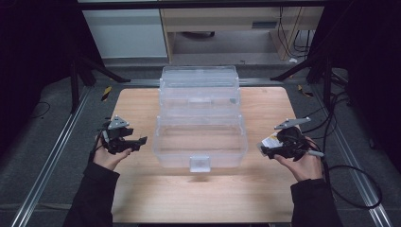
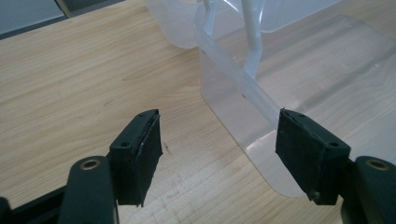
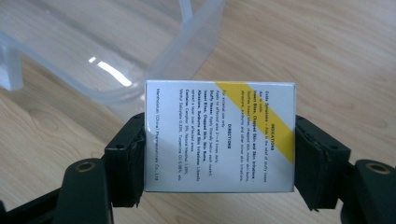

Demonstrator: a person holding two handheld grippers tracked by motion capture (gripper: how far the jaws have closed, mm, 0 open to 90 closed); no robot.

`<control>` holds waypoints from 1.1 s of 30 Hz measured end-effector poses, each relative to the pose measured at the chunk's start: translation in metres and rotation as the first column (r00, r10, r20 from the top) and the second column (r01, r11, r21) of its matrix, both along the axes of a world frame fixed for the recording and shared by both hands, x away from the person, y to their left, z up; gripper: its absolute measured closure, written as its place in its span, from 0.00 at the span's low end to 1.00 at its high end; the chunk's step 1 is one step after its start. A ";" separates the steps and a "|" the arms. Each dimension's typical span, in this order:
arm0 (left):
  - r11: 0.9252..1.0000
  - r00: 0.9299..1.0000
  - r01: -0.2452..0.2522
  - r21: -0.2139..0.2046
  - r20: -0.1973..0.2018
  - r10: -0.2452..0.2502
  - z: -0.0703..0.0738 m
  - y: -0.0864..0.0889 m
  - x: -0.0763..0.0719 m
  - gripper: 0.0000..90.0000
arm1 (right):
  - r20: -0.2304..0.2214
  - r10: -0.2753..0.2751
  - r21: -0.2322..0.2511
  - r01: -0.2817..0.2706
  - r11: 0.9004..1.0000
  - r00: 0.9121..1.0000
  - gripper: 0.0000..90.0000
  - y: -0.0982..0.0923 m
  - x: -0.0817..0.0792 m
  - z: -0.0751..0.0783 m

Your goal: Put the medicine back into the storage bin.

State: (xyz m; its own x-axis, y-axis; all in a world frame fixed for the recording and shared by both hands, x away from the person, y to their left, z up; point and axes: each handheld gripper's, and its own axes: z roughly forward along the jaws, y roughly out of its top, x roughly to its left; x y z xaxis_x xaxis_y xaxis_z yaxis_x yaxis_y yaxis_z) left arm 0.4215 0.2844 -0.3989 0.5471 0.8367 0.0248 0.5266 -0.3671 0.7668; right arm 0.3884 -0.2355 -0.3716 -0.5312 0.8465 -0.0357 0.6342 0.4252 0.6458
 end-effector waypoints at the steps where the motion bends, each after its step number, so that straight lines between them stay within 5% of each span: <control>1: 1.000 1.000 -0.001 -0.002 0.000 0.001 -0.001 0.000 0.000 0.34 | 0.015 0.007 0.010 -0.007 1.000 1.000 0.34 0.004 0.002 0.005; 13: 1.000 1.000 0.000 -0.001 0.000 0.000 -0.001 0.001 0.000 0.34 | 0.102 0.069 0.058 -0.075 0.996 0.992 0.34 0.034 0.022 0.027; 24: 1.000 1.000 0.000 -0.001 -0.001 0.000 -0.002 0.002 0.001 0.34 | 0.088 0.155 0.066 -0.161 0.985 0.984 0.34 0.062 0.030 0.020; 33: 1.000 1.000 0.002 -0.002 0.002 -0.002 -0.001 0.002 0.000 0.34 | 0.039 0.197 0.050 -0.199 0.979 0.980 0.34 0.078 0.038 -0.001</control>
State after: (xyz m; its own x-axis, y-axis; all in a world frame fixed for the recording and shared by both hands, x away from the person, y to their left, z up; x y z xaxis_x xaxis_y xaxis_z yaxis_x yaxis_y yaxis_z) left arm 0.4215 0.2863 -0.3996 0.5489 0.8355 0.0244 0.5244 -0.3670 0.7683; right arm 0.4268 -0.1572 -0.3725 -0.6876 0.7259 -0.0139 0.5183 0.5042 0.6907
